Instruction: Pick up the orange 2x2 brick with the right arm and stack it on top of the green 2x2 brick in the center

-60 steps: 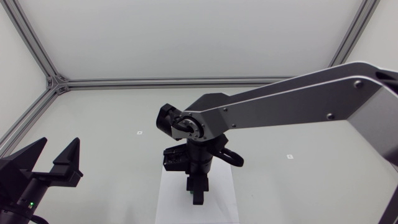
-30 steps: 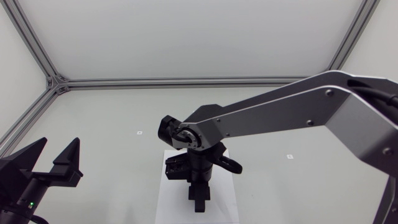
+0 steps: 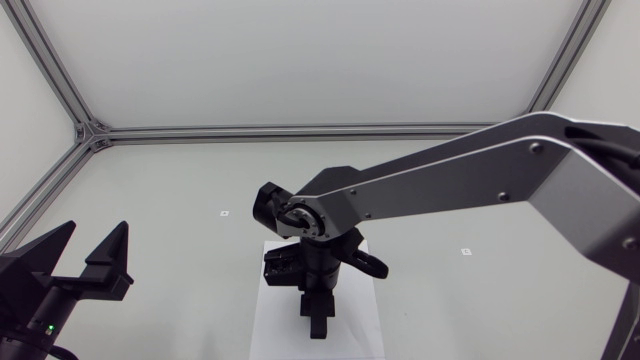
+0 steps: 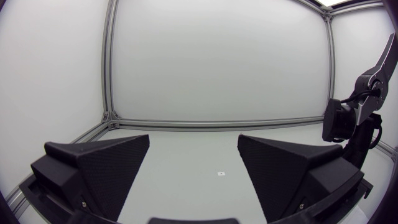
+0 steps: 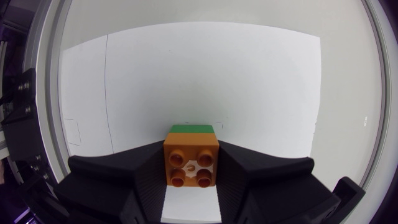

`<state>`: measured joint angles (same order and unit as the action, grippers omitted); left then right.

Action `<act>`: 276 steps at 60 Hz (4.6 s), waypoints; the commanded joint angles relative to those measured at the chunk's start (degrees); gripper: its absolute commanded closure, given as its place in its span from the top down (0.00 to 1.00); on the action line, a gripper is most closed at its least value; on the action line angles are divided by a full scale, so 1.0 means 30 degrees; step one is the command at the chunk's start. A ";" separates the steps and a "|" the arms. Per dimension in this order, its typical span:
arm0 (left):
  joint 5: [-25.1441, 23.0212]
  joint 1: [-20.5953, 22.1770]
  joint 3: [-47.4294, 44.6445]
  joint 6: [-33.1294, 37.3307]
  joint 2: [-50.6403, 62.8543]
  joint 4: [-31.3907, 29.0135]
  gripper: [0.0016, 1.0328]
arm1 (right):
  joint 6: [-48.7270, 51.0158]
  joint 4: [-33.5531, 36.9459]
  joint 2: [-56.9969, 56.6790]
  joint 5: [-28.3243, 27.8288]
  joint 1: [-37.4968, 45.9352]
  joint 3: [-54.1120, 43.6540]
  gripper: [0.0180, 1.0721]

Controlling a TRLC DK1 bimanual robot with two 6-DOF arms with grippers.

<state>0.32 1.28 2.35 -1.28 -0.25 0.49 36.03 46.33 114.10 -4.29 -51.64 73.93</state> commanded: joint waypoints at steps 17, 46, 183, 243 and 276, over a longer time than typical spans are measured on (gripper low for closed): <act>-0.0076 -0.0104 -0.0783 0.0250 -0.0151 -0.0281 0.96 | -0.0145 -0.0295 -0.0330 0.0553 -0.0044 -0.0708 0.19; -0.0076 -0.0104 -0.0783 0.0221 -0.0151 -0.0281 0.96 | -0.0057 -0.0530 -0.0007 0.0816 -0.0073 -0.0620 0.19; -0.0076 -0.0104 -0.0783 0.0250 -0.0151 -0.0252 0.96 | -0.0790 0.0056 -0.1326 0.0816 -0.0161 -0.0327 0.96; -0.0076 -0.0104 -0.0783 0.0250 -0.0151 -0.0281 0.96 | -0.2811 0.0876 -1.5476 0.0377 0.7164 -0.5571 0.96; -0.0076 -0.0104 -0.0783 0.0250 -0.0151 -0.0252 0.96 | -0.3046 -0.2083 -2.4412 -0.0033 1.3755 -1.1636 0.96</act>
<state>0.34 1.28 2.35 -1.26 -0.25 0.49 27.40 41.23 44.73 -4.29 -12.19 41.87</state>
